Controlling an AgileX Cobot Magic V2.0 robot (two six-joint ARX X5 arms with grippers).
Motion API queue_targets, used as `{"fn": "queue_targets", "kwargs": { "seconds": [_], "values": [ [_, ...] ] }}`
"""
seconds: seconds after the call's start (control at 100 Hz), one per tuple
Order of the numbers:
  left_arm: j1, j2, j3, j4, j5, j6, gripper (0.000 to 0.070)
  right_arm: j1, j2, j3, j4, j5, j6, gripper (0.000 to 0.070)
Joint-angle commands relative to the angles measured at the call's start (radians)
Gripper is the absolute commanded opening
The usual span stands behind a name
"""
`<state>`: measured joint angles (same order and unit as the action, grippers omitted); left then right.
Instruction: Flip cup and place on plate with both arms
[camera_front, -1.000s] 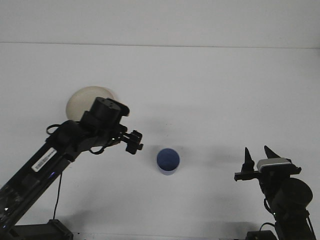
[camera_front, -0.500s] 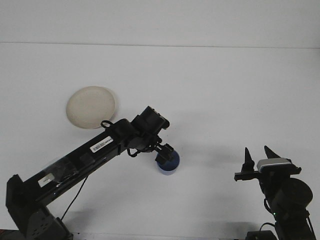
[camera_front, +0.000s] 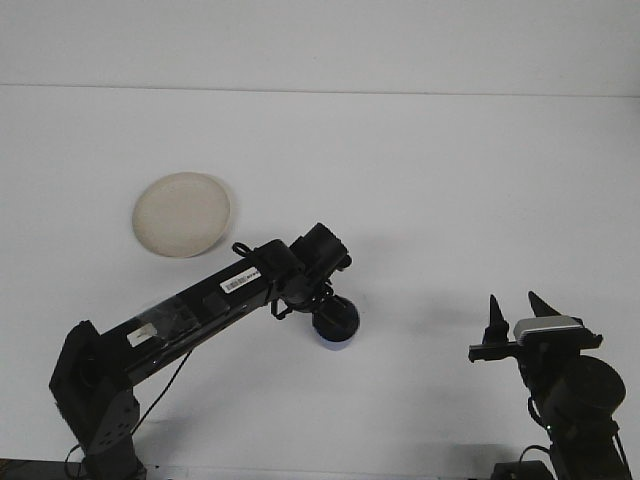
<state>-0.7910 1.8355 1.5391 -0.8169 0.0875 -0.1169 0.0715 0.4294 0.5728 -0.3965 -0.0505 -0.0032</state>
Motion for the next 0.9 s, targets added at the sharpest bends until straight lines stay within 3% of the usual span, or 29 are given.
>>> {"fn": "queue_targets", "kwargs": {
  "seconds": [0.0, 0.05, 0.3, 0.44, 0.75, 0.89],
  "values": [
    [-0.016, 0.026, 0.023, -0.003, -0.002, 0.024, 0.0046, 0.001, 0.002, 0.009, 0.015, -0.001, 0.003, 0.0406],
    [-0.018, 0.026, 0.023, -0.003, -0.003, 0.027, 0.0001, 0.001, 0.002, 0.009, 0.015, -0.001, 0.003, 0.0406],
    [-0.007, 0.026, 0.06, -0.04, -0.003, 0.053, 0.0005, 0.001, 0.002, 0.009, 0.015, -0.001, 0.003, 0.0406],
    [0.045, 0.026, 0.164, -0.116, -0.071, 0.083, 0.0005, 0.001, 0.002, 0.009, 0.015, -0.001, 0.003, 0.0406],
    [0.328, 0.026, 0.443, -0.252, -0.221, 0.117, 0.0006, 0.001, 0.002, 0.009, 0.015, -0.001, 0.003, 0.0406],
    [0.489, 0.029, 0.463, -0.264, -0.226, 0.125, 0.0007, 0.001, 0.002, 0.009, 0.015, -0.001, 0.003, 0.0406]
  ]
}}
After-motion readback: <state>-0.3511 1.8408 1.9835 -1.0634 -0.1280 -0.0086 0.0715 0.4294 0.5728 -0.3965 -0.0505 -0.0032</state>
